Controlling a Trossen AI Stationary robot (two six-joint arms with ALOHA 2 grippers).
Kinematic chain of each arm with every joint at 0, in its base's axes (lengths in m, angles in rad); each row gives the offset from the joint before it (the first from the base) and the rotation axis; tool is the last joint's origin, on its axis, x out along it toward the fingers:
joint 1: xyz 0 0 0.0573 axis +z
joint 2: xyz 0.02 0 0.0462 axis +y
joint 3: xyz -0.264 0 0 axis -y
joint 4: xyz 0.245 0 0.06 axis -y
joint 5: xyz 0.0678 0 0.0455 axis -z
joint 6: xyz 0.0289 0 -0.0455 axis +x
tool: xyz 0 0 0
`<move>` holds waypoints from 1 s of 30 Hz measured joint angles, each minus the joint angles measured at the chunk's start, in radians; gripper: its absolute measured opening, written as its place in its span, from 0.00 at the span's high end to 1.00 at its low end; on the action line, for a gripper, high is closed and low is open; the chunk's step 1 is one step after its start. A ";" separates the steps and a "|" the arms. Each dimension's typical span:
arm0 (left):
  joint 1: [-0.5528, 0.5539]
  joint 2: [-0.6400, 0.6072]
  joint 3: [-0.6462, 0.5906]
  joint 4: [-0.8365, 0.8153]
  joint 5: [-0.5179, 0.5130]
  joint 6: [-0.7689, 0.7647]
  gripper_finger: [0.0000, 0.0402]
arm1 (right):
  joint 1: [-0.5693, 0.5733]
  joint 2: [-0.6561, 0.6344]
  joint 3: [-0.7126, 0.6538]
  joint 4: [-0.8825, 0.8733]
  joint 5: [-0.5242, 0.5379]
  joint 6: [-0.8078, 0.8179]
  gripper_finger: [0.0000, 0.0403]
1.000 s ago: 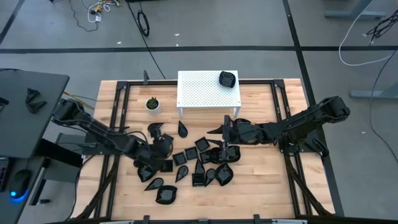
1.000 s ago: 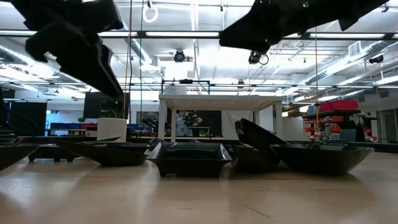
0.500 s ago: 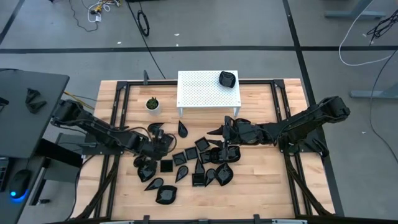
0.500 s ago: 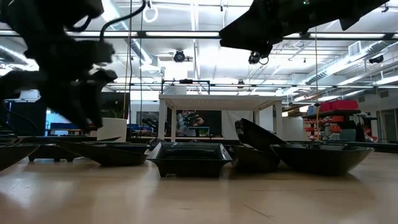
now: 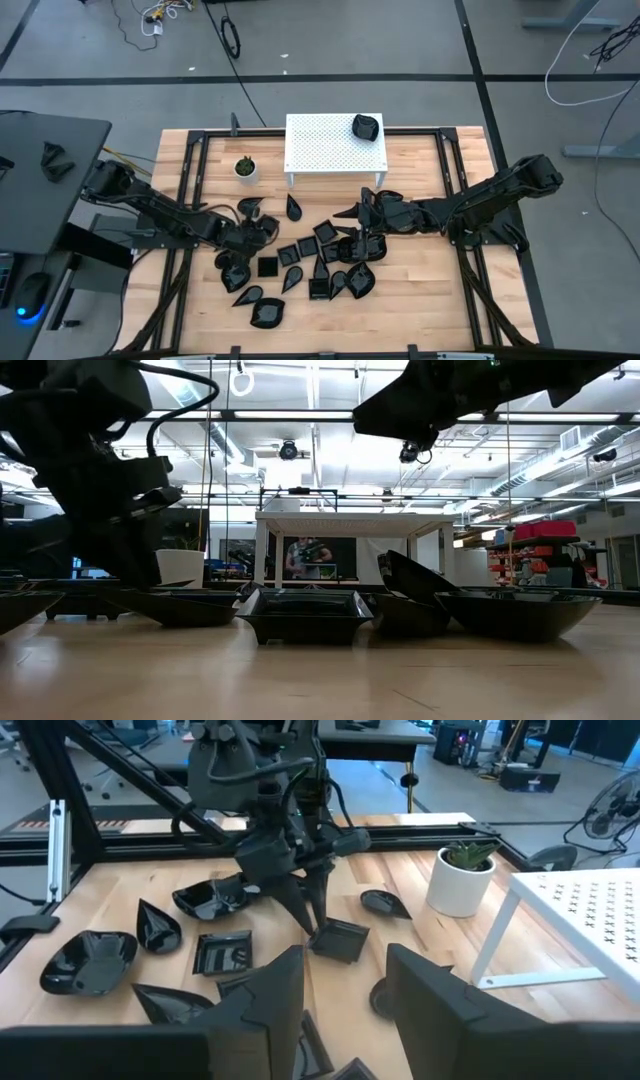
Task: Pick & Place Mini shaped plates
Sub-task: Put the black plate on the shelf
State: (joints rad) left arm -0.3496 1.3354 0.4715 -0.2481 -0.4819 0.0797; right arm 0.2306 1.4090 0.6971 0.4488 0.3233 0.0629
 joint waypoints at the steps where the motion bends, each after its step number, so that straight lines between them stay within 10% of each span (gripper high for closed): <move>1: 0.000 0.000 -0.006 0.014 -0.003 0.008 0.82 | 0.000 0.000 0.000 0.000 0.000 0.000 0.63; 30: 0.068 0.000 -0.013 0.070 0.113 -0.042 0.98 | 0.000 0.000 0.000 -0.004 0.000 -0.037 0.63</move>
State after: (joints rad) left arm -0.2814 1.3354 0.4587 -0.1779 -0.3694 0.0378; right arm 0.2306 1.4090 0.6971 0.4444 0.3233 0.0258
